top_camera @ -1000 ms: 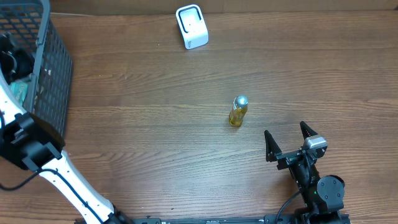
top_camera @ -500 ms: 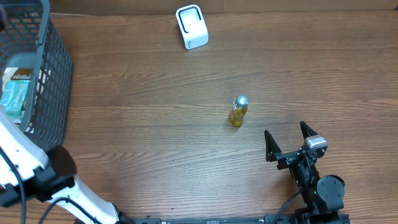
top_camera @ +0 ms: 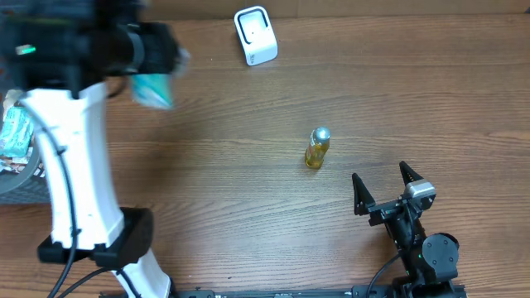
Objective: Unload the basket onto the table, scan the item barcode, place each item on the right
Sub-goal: 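Carry the green-lid jar under the scanner and set it down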
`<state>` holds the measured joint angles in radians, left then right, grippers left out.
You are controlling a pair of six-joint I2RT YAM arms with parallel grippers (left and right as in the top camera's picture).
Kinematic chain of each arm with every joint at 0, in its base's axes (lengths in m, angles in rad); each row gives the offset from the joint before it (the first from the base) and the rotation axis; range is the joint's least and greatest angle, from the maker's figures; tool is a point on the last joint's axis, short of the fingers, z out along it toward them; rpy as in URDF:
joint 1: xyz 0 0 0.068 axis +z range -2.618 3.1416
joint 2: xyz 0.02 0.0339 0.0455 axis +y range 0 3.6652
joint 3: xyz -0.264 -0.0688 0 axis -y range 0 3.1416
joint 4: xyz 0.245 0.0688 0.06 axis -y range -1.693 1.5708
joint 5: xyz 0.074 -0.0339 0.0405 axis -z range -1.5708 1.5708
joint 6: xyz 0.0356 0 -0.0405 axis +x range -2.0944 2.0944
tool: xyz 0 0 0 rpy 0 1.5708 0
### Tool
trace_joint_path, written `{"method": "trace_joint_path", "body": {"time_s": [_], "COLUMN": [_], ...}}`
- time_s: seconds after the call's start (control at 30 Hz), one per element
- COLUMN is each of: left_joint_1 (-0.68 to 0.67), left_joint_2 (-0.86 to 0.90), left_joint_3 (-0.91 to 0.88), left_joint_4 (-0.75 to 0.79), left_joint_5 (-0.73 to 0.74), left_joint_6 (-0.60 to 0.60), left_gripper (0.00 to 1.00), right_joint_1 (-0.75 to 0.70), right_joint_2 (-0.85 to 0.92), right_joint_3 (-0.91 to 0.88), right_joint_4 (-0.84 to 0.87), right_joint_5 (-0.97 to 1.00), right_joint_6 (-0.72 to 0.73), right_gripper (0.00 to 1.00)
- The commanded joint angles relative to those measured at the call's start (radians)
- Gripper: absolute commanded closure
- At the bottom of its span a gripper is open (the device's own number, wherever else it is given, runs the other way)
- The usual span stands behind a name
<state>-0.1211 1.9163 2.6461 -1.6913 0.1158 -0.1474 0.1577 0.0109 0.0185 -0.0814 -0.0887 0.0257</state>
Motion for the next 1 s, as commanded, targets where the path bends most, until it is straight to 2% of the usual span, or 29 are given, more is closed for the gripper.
{"method": "trace_joint_path", "body": {"time_s": [0.0, 0.13, 0.37, 0.47, 0.97], "left_joint_1": [-0.136, -0.256, -0.428, -0.466, -0.467], "left_joint_2": [0.059, 0.114, 0.209, 0.222, 0.222], "left_joint_3": [-0.071, -0.151, -0.358, -0.445, -0.643], "left_joint_4": [0.002, 0.002, 0.023, 0.085, 0.372], "left_joint_5": [-0.081, -0.101, -0.251, -0.331, -0.271], "left_joint_6": [-0.159, -0.274, -0.434, -0.492, -0.527], "left_gripper": [0.64, 0.64, 0.64, 0.64, 0.60], "right_joint_1": [-0.003, -0.003, -0.003, -0.003, -0.003], "right_joint_2": [-0.008, -0.008, -0.008, -0.008, -0.008], "right_joint_3": [-0.011, -0.010, -0.011, -0.011, -0.011], "right_joint_4": [0.004, 0.004, 0.004, 0.004, 0.004], "right_joint_5": [0.009, 0.009, 0.009, 0.009, 0.009], "right_joint_6": [-0.004, -0.005, -0.004, -0.004, -0.004], "right_gripper": [0.00, 0.00, 0.00, 0.00, 0.00]}}
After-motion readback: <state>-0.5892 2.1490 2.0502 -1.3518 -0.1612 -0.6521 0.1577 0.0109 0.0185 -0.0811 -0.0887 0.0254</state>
